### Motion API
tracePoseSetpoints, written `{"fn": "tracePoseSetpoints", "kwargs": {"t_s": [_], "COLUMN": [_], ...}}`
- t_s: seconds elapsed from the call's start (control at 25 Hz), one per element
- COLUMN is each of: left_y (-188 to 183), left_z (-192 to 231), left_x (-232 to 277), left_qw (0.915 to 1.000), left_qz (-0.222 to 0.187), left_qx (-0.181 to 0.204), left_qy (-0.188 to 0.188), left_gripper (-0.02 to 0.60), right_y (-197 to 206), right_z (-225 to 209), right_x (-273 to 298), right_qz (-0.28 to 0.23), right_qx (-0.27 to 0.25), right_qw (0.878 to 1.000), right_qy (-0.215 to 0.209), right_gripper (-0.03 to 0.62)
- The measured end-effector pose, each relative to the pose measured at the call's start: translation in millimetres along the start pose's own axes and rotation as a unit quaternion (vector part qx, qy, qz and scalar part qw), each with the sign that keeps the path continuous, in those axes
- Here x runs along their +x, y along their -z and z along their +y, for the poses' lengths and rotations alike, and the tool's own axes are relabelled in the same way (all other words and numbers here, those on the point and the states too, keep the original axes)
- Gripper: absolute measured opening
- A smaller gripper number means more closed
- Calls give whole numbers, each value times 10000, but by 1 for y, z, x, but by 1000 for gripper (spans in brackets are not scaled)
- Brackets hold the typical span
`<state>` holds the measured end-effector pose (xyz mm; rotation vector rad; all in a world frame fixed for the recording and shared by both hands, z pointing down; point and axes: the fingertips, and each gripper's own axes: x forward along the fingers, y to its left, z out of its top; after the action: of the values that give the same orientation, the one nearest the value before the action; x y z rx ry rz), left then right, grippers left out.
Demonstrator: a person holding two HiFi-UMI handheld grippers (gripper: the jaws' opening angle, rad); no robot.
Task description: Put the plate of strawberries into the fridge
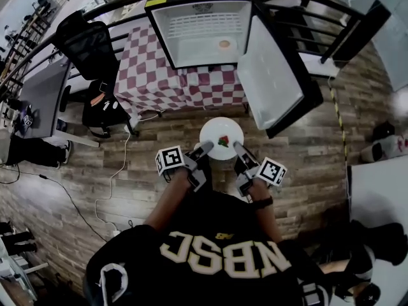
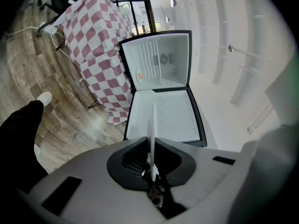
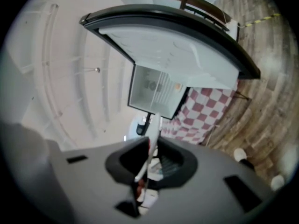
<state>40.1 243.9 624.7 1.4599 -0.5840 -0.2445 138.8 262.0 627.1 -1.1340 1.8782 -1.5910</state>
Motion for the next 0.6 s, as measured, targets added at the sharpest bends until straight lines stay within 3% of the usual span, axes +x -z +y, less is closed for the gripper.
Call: {"fn": "tracePoseSetpoints", "kwargs": {"t_s": [0.08, 0.24, 0.4, 0.6], "left_y": [-30, -97, -154, -214], "left_z": [-10, -30, -39, -37], "left_x": [14, 39, 56, 70], "left_qw": [9998, 9995, 9992, 9993], "left_qz": [13, 63, 146, 141], "left_qx": [166, 128, 224, -202], "left_qy": [69, 293, 288, 282], "left_gripper": [32, 32, 34, 34], "right_y": [-12, -46, -75, -96], "right_z": [7, 16, 25, 31], "right_x": [27, 82, 136, 196], "right_qz": [-142, -264, -277, -247], "right_qx": [37, -34, -109, -146], "right_qw": [9999, 9994, 9991, 9989], "right_qy": [37, 239, 314, 379], "right_gripper": [54, 58, 58, 58]}}
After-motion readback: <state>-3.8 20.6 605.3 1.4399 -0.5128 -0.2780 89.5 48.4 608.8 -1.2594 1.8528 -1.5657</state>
